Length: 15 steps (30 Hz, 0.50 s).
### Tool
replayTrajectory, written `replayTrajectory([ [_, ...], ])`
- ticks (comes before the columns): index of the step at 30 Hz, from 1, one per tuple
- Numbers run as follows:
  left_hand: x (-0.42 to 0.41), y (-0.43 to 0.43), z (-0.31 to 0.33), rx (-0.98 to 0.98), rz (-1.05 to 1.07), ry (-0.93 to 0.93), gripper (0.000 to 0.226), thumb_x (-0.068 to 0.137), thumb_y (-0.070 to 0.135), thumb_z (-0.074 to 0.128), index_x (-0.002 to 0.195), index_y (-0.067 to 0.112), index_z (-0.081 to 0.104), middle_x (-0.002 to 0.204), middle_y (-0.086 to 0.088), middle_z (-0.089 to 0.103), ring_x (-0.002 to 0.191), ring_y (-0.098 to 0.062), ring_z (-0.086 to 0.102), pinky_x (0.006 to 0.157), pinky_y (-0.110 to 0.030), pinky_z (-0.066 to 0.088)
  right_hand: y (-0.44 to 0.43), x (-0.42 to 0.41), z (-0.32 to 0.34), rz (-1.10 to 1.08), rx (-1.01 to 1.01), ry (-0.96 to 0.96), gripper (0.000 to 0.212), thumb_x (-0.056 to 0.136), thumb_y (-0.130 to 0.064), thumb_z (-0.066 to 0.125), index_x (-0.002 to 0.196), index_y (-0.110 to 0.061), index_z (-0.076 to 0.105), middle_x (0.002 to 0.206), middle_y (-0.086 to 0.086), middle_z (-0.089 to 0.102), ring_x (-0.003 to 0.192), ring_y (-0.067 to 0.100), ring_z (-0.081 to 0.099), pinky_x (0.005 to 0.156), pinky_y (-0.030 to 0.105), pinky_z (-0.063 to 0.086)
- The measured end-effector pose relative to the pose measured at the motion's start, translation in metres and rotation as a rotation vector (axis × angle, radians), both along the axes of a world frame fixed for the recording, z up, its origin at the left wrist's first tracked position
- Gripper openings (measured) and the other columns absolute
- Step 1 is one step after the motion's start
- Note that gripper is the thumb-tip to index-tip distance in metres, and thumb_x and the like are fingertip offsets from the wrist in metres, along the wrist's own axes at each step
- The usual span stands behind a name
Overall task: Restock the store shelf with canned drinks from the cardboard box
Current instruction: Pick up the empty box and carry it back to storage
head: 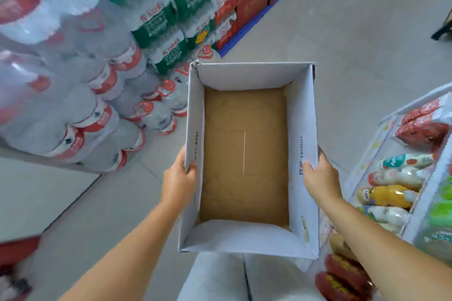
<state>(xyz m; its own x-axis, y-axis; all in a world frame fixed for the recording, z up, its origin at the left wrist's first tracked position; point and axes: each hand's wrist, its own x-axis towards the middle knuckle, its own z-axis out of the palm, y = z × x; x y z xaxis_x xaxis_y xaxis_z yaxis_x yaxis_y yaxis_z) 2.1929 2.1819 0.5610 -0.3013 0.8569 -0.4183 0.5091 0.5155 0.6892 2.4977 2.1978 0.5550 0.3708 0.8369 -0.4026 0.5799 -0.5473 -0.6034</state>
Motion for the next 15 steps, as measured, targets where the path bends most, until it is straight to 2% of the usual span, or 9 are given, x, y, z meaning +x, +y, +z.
replayTrajectory([
  [2, -0.029, -0.043, 0.011, 0.0, 0.119, 0.007, 0.057, 0.097, 0.019, 0.045, 0.142, 0.053, 0.036, 0.104, 0.005, 0.07, 0.08, -0.012, 0.064, 0.062, -0.024, 0.047, -0.006, -0.032, 0.013, 0.118, -0.005, 0.011, 0.045, 0.095, -0.021, 0.045, 0.139, -0.032, 0.043, 0.1, 0.002, 0.06, 0.087, 0.028, 0.053, 0.073, 0.032, 0.04],
  [6, -0.079, -0.136, 0.034, 0.029, 0.371, -0.007, 0.055, 0.099, 0.019, 0.048, 0.145, 0.046, 0.036, 0.114, 0.01, 0.067, 0.09, -0.012, 0.064, 0.071, -0.025, 0.048, -0.024, -0.103, 0.031, 0.369, -0.016, 0.04, 0.041, 0.096, -0.023, 0.047, 0.137, -0.023, 0.047, 0.111, 0.006, 0.066, 0.099, 0.032, 0.059, 0.08, 0.034, 0.046],
  [11, -0.141, -0.247, 0.051, 0.004, 0.637, 0.059, 0.047, 0.099, 0.021, 0.05, 0.144, 0.028, 0.044, 0.114, 0.0, 0.069, 0.088, -0.02, 0.063, 0.073, -0.028, 0.045, -0.064, -0.207, 0.054, 0.664, -0.026, 0.07, 0.048, 0.096, -0.024, 0.048, 0.144, -0.031, 0.039, 0.113, 0.004, 0.066, 0.099, 0.031, 0.06, 0.083, 0.037, 0.049],
  [15, -0.201, -0.334, 0.059, -0.034, 0.801, 0.075, 0.046, 0.1, 0.025, 0.048, 0.145, 0.02, 0.043, 0.124, -0.003, 0.065, 0.098, -0.02, 0.06, 0.082, -0.029, 0.045, -0.111, -0.302, 0.063, 0.849, -0.007, 0.098, 0.049, 0.096, -0.021, 0.051, 0.142, -0.033, 0.041, 0.107, 0.006, 0.068, 0.094, 0.032, 0.062, 0.079, 0.036, 0.05],
])
